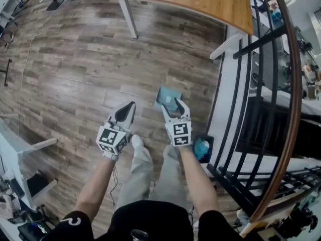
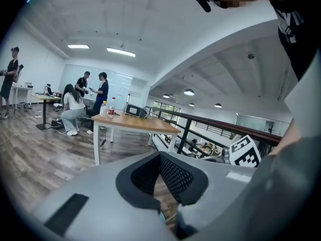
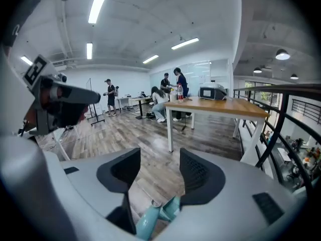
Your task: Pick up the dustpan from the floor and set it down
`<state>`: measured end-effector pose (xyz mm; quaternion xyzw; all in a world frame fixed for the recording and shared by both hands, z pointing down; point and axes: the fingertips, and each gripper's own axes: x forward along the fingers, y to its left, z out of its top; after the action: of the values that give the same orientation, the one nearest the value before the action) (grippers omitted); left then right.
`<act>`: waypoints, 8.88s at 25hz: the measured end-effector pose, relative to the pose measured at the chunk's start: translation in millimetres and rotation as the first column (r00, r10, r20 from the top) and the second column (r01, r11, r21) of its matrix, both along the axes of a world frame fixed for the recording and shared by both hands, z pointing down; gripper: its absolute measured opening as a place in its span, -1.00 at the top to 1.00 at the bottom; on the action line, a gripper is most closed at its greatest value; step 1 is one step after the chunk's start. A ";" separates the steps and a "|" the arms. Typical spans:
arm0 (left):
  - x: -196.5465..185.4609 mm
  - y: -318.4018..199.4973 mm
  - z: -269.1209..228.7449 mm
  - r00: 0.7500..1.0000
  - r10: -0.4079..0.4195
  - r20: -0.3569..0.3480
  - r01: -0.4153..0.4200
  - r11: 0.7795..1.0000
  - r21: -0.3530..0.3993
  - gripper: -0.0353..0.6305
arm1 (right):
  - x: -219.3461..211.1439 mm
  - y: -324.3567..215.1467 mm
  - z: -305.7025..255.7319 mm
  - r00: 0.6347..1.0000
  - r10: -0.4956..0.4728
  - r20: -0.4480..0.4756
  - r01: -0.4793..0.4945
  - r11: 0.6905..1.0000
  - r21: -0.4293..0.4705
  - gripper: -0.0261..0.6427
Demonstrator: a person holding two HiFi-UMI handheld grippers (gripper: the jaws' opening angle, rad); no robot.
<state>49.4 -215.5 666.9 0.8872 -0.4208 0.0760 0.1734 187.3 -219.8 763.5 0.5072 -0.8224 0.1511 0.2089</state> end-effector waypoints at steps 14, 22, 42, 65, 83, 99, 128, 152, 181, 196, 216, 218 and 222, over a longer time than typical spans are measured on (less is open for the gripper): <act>2.0 -18.2 54.6 0.997 0.074 -0.017 -0.075 0.996 -0.056 0.90 | -4.2 30.4 141.1 0.992 0.053 -0.116 -0.083 0.958 -0.275 0.21; 4.9 -1.8 72.3 0.992 0.125 -0.022 -0.127 0.988 -0.093 0.90 | -2.1 47.4 148.5 0.981 0.079 -0.177 -0.131 0.944 -0.303 0.19; -5.1 20.1 93.0 0.986 0.167 -0.008 -0.167 0.981 -0.097 0.90 | 9.9 58.7 166.4 0.951 0.198 -0.237 -0.265 0.916 -0.301 0.65; 10.2 39.9 86.0 0.982 0.187 -0.017 -0.188 0.974 -0.127 0.90 | 22.3 76.9 147.0 0.951 0.221 -0.218 -0.280 0.913 -0.297 0.66; -12.6 36.5 -6.7 0.985 0.170 -0.033 -0.172 0.982 -0.076 0.90 | 18.9 59.7 10.9 0.946 0.245 -0.211 -0.288 0.937 -0.201 0.66; -62.9 22.3 -181.9 0.987 0.160 -0.016 -0.158 0.984 0.079 0.90 | 16.5 21.0 -256.5 0.952 0.276 -0.137 -0.274 0.961 0.030 0.66; -127.5 5.4 -268.9 0.999 0.042 -0.023 -0.036 0.979 0.199 0.90 | -23.1 9.2 -397.7 0.969 0.231 -0.088 -0.207 0.954 0.218 0.65; -122.2 19.9 -258.1 0.999 0.045 -0.012 -0.042 0.982 0.183 0.90 | -24.2 22.9 -378.7 0.973 0.214 -0.089 -0.193 0.961 0.197 0.65; -148.6 35.0 -99.0 0.999 -0.034 -0.011 0.034 0.999 -0.037 0.90 | -62.5 15.0 -170.0 0.980 0.098 -0.173 -0.108 0.993 -0.052 0.65; -133.1 15.2 31.5 1.000 -0.004 0.016 0.006 0.989 -0.151 0.90 | -98.5 7.3 30.5 0.969 -0.055 -0.242 0.017 0.988 -0.156 0.64; -116.4 19.2 118.3 1.000 -0.010 0.009 0.012 0.966 -0.259 0.90 | -102.7 9.7 154.7 0.953 -0.141 -0.267 0.065 0.959 -0.275 0.64; -117.1 18.7 119.9 1.000 -0.011 0.009 0.013 0.965 -0.263 0.90 | -105.7 14.8 156.6 0.956 -0.143 -0.257 0.068 0.957 -0.282 0.65; -112.6 19.5 125.3 1.000 -0.006 0.003 0.007 0.961 -0.277 0.90 | -111.0 29.2 168.5 0.961 -0.143 -0.238 0.059 0.943 -0.329 0.64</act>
<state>-63.2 -196.0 792.2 0.8528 -0.4091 0.1344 0.2956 76.3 -190.6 932.0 0.4391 -0.7779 0.2036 0.4007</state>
